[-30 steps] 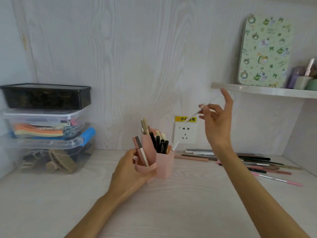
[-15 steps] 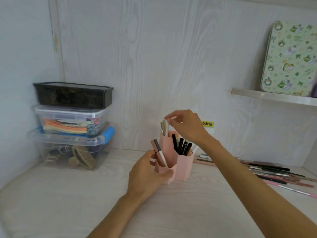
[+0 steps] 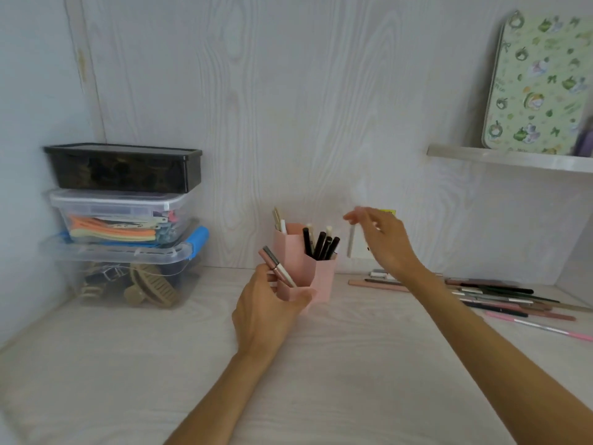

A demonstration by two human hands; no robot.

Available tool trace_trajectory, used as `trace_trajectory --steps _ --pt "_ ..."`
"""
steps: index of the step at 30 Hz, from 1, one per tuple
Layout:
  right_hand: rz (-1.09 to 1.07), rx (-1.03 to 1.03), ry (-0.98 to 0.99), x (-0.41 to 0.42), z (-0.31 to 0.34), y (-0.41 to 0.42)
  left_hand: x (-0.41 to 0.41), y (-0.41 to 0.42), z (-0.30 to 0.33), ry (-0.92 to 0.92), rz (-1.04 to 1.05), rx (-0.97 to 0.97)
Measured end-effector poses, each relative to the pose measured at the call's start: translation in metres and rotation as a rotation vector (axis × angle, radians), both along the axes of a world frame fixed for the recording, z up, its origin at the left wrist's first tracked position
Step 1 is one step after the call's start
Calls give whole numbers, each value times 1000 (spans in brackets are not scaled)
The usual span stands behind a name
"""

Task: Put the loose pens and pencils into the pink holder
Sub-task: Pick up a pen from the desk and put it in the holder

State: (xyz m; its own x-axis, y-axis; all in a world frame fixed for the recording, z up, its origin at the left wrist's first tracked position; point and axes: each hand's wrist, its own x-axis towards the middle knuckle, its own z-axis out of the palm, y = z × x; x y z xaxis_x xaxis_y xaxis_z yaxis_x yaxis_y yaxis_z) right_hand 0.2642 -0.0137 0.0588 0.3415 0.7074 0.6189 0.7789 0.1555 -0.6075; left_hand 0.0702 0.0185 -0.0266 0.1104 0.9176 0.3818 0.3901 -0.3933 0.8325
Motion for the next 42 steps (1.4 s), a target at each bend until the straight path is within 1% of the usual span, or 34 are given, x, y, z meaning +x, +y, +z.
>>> trace_trajectory --steps 1,2,3,4,6,7,8,9,11,13,14,15,16,17,19,20,23,26,28,31,33,35,37,39,40,42 --pt "-88 -21 11 15 -16 -9 1 0 0 4 17 3" --pt "-191 -72 -19 30 -35 -18 2 -1 0 1 26 4" --pt "-277 -161 -66 44 -53 -26 3 0 0 -4 27 5" --pt "-328 -293 -109 54 -70 -34 6 1 -1 -8 27 3" --pt "-326 -608 -227 65 -91 -39 11 3 -1 0 24 -11" --pt "-307 -716 -279 66 -97 -39 13 4 -1 6 19 -5" --pt "-301 -758 -316 64 -99 -37 12 5 -1 9 17 18" --pt "-306 -753 -342 62 -101 -37 12 4 0 20 29 60" --pt "-312 -656 -384 57 -103 -37 10 4 3 23 111 188" --pt "-273 -536 -402 55 -103 -41 10 1 8 -25 168 391" --pt "-241 -482 -394 54 -102 -43 11 -2 9 -39 141 525" --pt "-212 -444 -375 53 -102 -44 13 -7 9 -16 80 662" --pt "-187 -424 -347 51 -100 -44 16 -12 8 52 -2 768" --pt "-160 -420 -314 48 -98 -44 19 -17 5 160 -92 816" --pt "-65 -422 -251 44 -95 -44 27 -25 -1 423 -218 745" --pt "-9 -419 -232 43 -94 -44 30 -26 -5 524 -238 695" --pt "131 -415 -173 41 -92 -44 35 -22 -12 657 -219 650" --pt "194 -374 5 42 -90 -42 34 -22 -14 699 -195 608" --pt "179 -341 117 45 -90 -41 33 -23 -15 657 -200 545" --pt "181 -271 199 49 -89 -41 31 -23 -13 560 -239 446" --pt "163 -244 197 48 -90 -41 27 -24 -11 508 -272 424" --pt "129 -269 141 48 -93 -41 22 -25 -6 391 -264 433" --pt "119 -314 54 49 -97 -40 14 -26 4 156 -214 431" --pt "120 -348 -35 50 -100 -38 4 -25 20 -157 -181 425" --pt "121 -359 -55 50 -101 -38 -1 -24 29 -296 -162 445" --pt "126 -362 -57 51 -102 -37 -9 -20 52 -512 -105 515"
